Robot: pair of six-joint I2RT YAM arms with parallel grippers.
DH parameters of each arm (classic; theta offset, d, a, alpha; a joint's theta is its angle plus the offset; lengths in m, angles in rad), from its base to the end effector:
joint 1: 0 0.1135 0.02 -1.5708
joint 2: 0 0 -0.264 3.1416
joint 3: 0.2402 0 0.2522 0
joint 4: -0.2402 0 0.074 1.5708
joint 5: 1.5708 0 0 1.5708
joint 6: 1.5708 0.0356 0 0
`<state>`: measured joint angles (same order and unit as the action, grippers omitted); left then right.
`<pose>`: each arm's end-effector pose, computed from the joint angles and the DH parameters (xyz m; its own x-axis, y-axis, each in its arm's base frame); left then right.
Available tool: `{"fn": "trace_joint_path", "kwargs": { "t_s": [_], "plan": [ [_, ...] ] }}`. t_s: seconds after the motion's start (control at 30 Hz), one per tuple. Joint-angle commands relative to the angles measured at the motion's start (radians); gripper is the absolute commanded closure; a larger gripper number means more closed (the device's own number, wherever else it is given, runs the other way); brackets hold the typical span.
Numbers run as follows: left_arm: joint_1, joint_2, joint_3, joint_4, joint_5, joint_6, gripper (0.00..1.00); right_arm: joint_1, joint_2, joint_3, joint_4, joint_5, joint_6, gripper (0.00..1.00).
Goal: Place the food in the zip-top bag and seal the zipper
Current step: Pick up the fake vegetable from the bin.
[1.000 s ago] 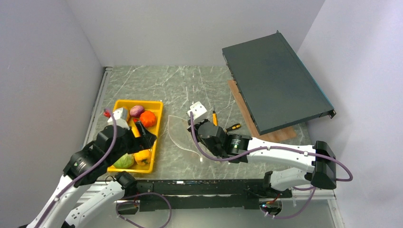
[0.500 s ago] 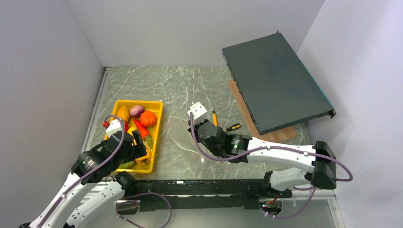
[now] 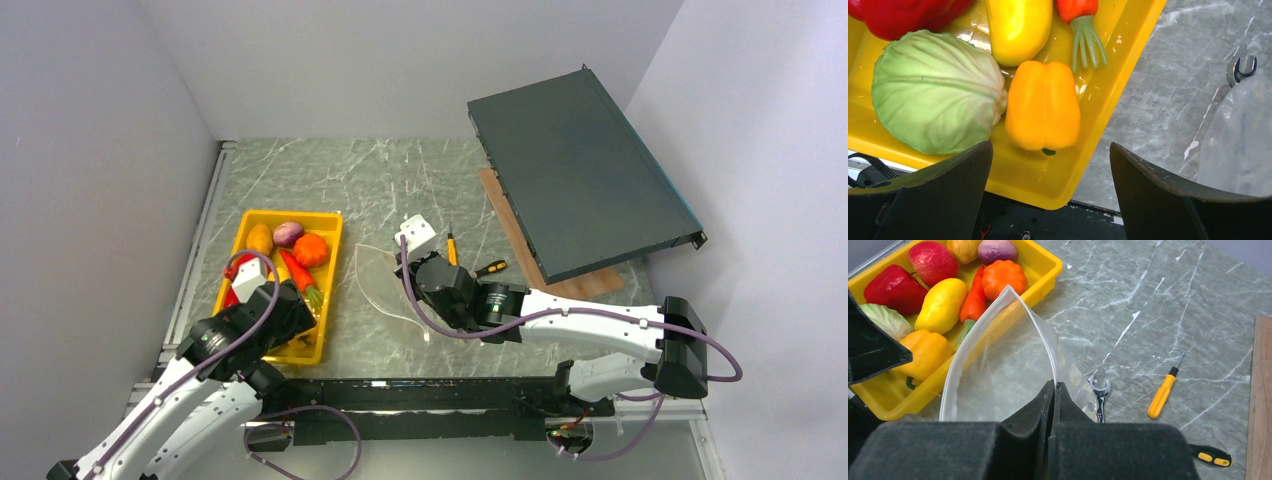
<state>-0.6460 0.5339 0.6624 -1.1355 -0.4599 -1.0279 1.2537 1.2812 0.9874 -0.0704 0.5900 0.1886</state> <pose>0.0771 -0.0383 0.2492 -0.6484 -0.4720 -0.5973 -0.3970 0.8791 -0.2637 0.1103 0.2724 0.3161 -0.2267 -0.1913 -0.9550 -0.5955 0.8032 -0.0195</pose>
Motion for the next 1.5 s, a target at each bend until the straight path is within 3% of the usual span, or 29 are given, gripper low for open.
{"fn": "trace_joint_path", "kwargs": {
  "t_s": [0.0, 0.27, 0.47, 0.7, 0.97, 1.1, 1.27, 1.47],
  "plan": [
    [-0.001, 0.060, -0.013, 0.086, 0.000, -0.025, 0.08, 0.006, -0.010, -0.006, 0.044, -0.013, -0.010, 1.00],
    [-0.002, 0.059, -0.062, 0.140, 0.030, -0.034, 0.19, 0.006, -0.018, -0.009, 0.030, -0.027, -0.005, 1.00],
    [-0.003, 0.074, -0.061, 0.159, -0.004, -0.026, 0.18, 0.006, -0.018, -0.010, 0.019, -0.027, -0.004, 1.00],
    [-0.003, 0.205, -0.066, 0.131, -0.042, -0.076, 0.12, 0.005, -0.031, -0.027, 0.027, -0.024, 0.001, 1.00],
    [-0.001, 0.297, -0.102, 0.149, -0.042, -0.111, 0.13, 0.006, -0.019, -0.029, 0.030, -0.039, 0.005, 1.00],
    [-0.003, 0.268, -0.120, 0.161, -0.041, -0.108, 0.22, 0.006, -0.021, -0.033, 0.029, -0.040, 0.007, 1.00],
    [-0.003, 0.203, -0.088, 0.101, -0.066, -0.113, 0.52, 0.005, -0.025, -0.040, 0.036, -0.048, 0.009, 1.00],
    [-0.003, 0.031, 0.078, 0.001, -0.037, -0.074, 0.71, 0.006, -0.010, -0.025, 0.025, -0.060, 0.020, 1.00]
  ]
}}
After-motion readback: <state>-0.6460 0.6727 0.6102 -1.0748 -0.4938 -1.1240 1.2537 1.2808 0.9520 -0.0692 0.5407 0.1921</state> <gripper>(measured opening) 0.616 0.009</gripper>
